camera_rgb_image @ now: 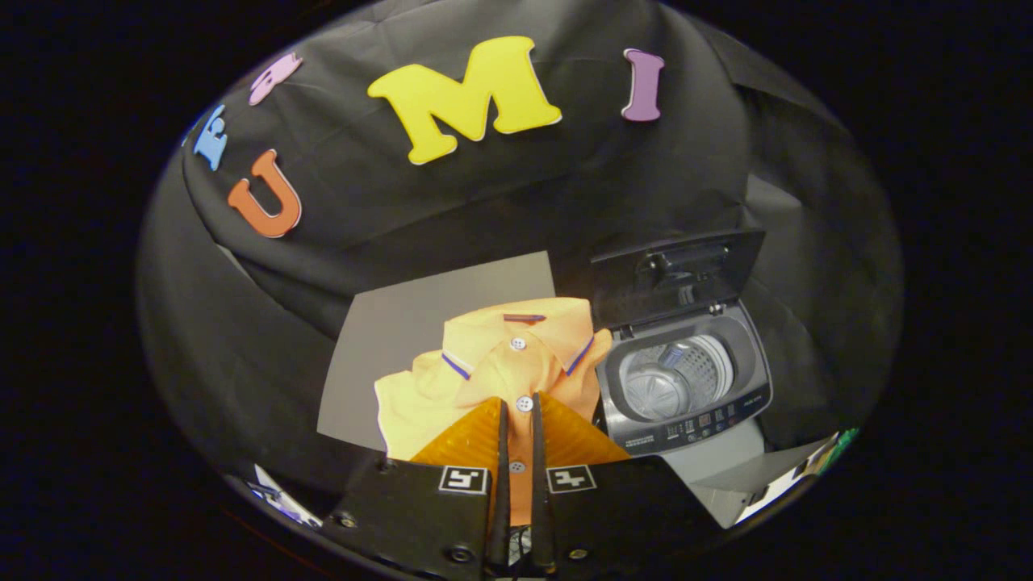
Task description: Put the clothes into the washing machine and then close the washing machine lid.
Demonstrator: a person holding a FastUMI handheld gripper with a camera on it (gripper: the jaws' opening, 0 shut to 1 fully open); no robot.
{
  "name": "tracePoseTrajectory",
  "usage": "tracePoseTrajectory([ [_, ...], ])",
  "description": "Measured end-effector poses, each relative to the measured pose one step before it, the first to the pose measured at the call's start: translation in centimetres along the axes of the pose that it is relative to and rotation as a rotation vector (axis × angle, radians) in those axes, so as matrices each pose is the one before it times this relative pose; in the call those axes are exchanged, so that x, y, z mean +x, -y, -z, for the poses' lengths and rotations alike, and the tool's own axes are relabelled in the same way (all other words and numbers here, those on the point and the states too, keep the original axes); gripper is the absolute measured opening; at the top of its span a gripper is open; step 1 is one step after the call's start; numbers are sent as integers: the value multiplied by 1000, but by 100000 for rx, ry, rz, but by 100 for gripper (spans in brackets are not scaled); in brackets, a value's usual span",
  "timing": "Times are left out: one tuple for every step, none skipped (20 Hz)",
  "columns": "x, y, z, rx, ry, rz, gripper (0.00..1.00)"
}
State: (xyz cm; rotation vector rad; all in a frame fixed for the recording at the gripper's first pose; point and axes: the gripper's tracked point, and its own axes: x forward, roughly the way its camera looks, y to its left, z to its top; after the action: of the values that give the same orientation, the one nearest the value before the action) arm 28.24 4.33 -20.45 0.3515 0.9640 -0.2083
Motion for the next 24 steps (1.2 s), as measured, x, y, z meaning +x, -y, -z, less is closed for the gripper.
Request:
tracePoseTrajectory([
  [-36, 178, -272, 1806, 804, -46, 14],
  [-152, 129, -80, 1089, 1152, -249, 14],
  [-106, 150, -265, 727, 1091, -189, 13],
  [-308, 220, -150, 126, 725, -137, 14],
  [-107, 207, -172, -197, 338, 106, 13],
  [36, 253, -341, -601, 628, -143, 13],
  [234, 323, -348, -736, 685, 229, 14],
  [176, 503, -317, -1113, 725, 319, 14],
  [-49, 735, -208, -1337, 413, 756, 14],
  [41, 615, -366, -1448, 817, 611, 14],
  [151, 680, -407, -1254, 1072, 880, 14],
  [252, 572, -346, -967, 1038, 770, 14],
  [261, 619, -328, -552, 549, 1015, 14],
  [165, 520, -205, -228, 213, 835, 14],
  [183, 522, -258, -83, 113, 743, 14],
  [127, 471, -168, -163, 193, 818, 14],
  [106, 476, -163, -230, 168, 793, 14],
  [161, 329, -2, -208, -276, 127, 14],
  [115, 226, 18, 294, -684, -198, 14],
  [-14, 213, -74, -247, -286, -236, 14],
  [111, 341, -106, -13, -165, 333, 14],
  [114, 387, -85, -30, -2, 450, 14],
  [193, 425, -53, 254, -257, 649, 14],
  [201, 288, 69, 717, -843, 518, 14],
])
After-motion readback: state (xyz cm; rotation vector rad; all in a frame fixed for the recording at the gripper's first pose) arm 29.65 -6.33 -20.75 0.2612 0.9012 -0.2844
